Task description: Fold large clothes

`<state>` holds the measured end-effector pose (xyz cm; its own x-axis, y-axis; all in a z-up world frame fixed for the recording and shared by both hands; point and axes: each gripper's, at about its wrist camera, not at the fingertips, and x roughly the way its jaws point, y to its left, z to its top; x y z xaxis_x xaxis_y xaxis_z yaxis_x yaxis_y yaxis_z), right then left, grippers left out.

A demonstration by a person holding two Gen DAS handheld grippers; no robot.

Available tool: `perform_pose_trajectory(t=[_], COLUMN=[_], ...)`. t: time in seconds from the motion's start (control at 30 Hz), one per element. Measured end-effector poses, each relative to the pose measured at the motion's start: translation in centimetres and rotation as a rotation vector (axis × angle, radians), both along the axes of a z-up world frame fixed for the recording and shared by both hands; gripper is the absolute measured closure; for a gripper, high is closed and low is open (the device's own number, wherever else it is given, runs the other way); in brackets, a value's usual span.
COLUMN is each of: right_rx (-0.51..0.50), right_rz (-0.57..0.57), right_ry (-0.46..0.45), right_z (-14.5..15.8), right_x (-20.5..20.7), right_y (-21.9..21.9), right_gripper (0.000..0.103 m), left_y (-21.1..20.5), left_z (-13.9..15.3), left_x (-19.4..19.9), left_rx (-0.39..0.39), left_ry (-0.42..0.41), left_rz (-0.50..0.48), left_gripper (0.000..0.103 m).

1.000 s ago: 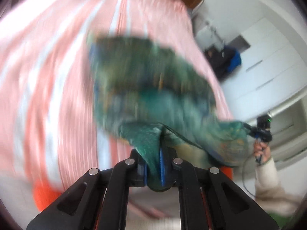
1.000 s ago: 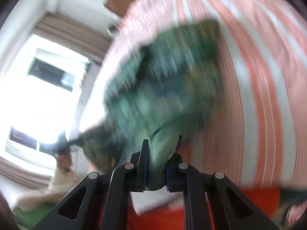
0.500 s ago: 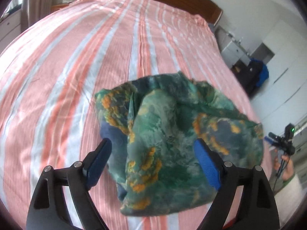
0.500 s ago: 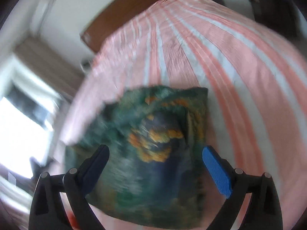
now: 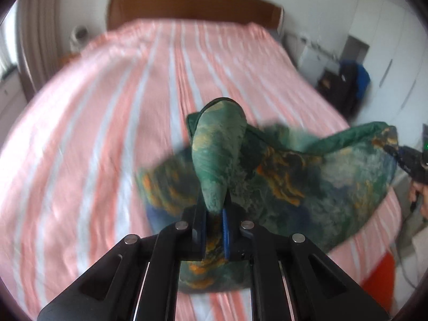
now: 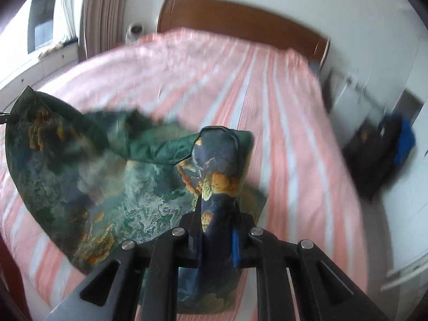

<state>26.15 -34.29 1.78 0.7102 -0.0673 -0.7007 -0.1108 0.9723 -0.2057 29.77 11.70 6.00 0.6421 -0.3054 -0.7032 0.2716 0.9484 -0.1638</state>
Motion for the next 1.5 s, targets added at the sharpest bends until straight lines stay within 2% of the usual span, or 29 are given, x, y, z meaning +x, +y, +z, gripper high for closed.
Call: perform_pose_trajectory(t=[0.03, 0.1, 0.17, 0.23, 0.3, 0.37, 0.43, 0.47, 0.5, 0.57, 0.63, 0.67, 0.7, 0.73, 0.77, 0.8, 0.83, 0.9, 1.03, 1.1, 1.13, 1.2, 1.23, 1.27, 1.33, 1.37, 1.4, 1.5], right_rx=[0.001, 0.01, 0.054, 0.111, 0.164, 0.132, 0.105, 0.137, 0.159, 0.193, 0.228, 0.243, 0.25, 0.257, 0.265, 0.283, 0.321, 0.366, 0.365, 0.448, 0.518, 0.629, 0.676, 0.682, 0.564, 0.483, 0.466, 0.494], right_rz=[-0.008, -0.054, -0.104, -0.147, -0.201, -0.232, -0.23, -0.236, -0.246, -0.26, -0.274, -0.28, -0.282, -0.298, -0.312, -0.326, -0.327, -0.311, -0.232, -0.141, -0.081, 0.011, 0.042, 0.04, -0.054, -0.117, -0.139, -0.169], right_ry=[-0.04, -0.116, -0.165, -0.169, -0.104, 0.012, 0.117, 0.123, 0.1, 0.077, 0.088, 0.091, 0.094, 0.097, 0.1, 0.104, 0.113, 0.094, -0.011, -0.017, -0.001, 0.062, 0.116, 0.149, 0.208, 0.198, 0.169, 0.044], right_z=[1.0, 2.1, 1.7, -0.2, -3.9, -9.6, -15.0, -16.8, -17.4, -17.4, -17.4, -17.4, -17.3, -17.2, -17.0, -17.0, -16.3, -14.8, -9.5, -7.6, -7.1, -7.5, -8.6, -9.6, -12.4, -13.2, -13.2, -11.0], right_x=[1.1, 4.1, 7.6, 10.8, 14.0, 16.3, 17.1, 16.7, 16.1, 15.9, 16.0, 16.0, 15.5, 15.3, 15.7, 16.0, 15.7, 14.9, 11.3, 8.9, 7.6, 5.4, 4.2, 3.6, 2.3, 1.3, 0.3, -3.4], right_y=[0.0, -0.6, -1.7, -2.8, -3.9, -4.2, -4.4, -4.8, -5.2, -6.3, -7.0, -7.5, -7.3, -7.8, -7.0, -6.8, -7.5, -7.8, -7.4, -6.5, -5.9, -4.6, -3.9, -3.7, -3.5, -3.7, -3.9, -3.9], right_gripper=[0.088, 0.088, 0.088, 0.088, 0.088, 0.088, 0.087, 0.086, 0.085, 0.082, 0.079, 0.074, 0.071, 0.064, 0.053, 0.048, 0.043, 0.041, 0.04, 0.04, 0.038, 0.034, 0.033, 0.033, 0.035, 0.041, 0.041, 0.036], left_y=[-0.6, -1.4, -1.8, -2.2, -2.6, -2.7, -2.7, -2.6, -2.3, -2.0, -1.7, -1.4, -1.1, -0.5, -0.3, 0.6, 1.6, 2.6, 2.3, 1.3, 0.9, 0.6, 1.0, 1.7, 2.0, 1.7, 1.2, -3.0], left_z=[0.4, 0.0, -1.7, -5.2, -9.9, -14.3, -15.8, -16.1, -16.2, -16.5, -16.4, -16.3, -15.9, -15.2, -14.6, -13.5, -12.1, -10.5, -8.9, -9.7, -10.9, -13.1, -13.9, -14.1, -12.9, -11.5, -10.4, -6.6], left_x=[1.4, 4.2, 7.2, 10.1, 12.4, 12.8, 12.0, 11.7, 11.6, 11.5, 11.1, 11.1, 10.8, 10.6, 11.0, 10.9, 9.8, 8.0, 4.4, 2.8, 2.4, 3.1, 3.2, 2.9, 2.4, 2.0, 1.7, 0.9], left_rx=[0.039, 0.071, 0.074, 0.102, 0.145, 0.149, 0.138, 0.128, 0.116, 0.079, 0.065, 0.063, 0.061, 0.049, 0.037, 0.011, -0.018, -0.056, -0.039, 0.024, 0.081, 0.167, 0.16, 0.119, 0.107, 0.106, 0.097, 0.079], left_ry=[-0.05, -0.097, -0.1, -0.058, 0.026, 0.082, 0.039, 0.012, 0.001, -0.001, 0.005, 0.011, 0.019, 0.035, 0.041, 0.027, 0.0, -0.026, -0.044, -0.045, -0.03, 0.038, 0.063, 0.07, 0.059, 0.041, 0.019, -0.067], left_rz=[0.031, 0.083, 0.145, 0.191, 0.214, 0.205, 0.191, 0.194, 0.194, 0.201, 0.205, 0.211, 0.221, 0.234, 0.245, 0.261, 0.276, 0.272, 0.176, 0.137, 0.141, 0.185, 0.2, 0.222, 0.274, 0.278, 0.26, 0.144], left_gripper=[0.096, 0.096, 0.096, 0.096, 0.096, 0.095, 0.094, 0.093, 0.092, 0.089, 0.079, 0.073, 0.058, 0.041, 0.034, 0.03, 0.028, 0.022, 0.015, 0.013, 0.013, 0.012, 0.012, 0.012, 0.015, 0.016, 0.015, 0.013])
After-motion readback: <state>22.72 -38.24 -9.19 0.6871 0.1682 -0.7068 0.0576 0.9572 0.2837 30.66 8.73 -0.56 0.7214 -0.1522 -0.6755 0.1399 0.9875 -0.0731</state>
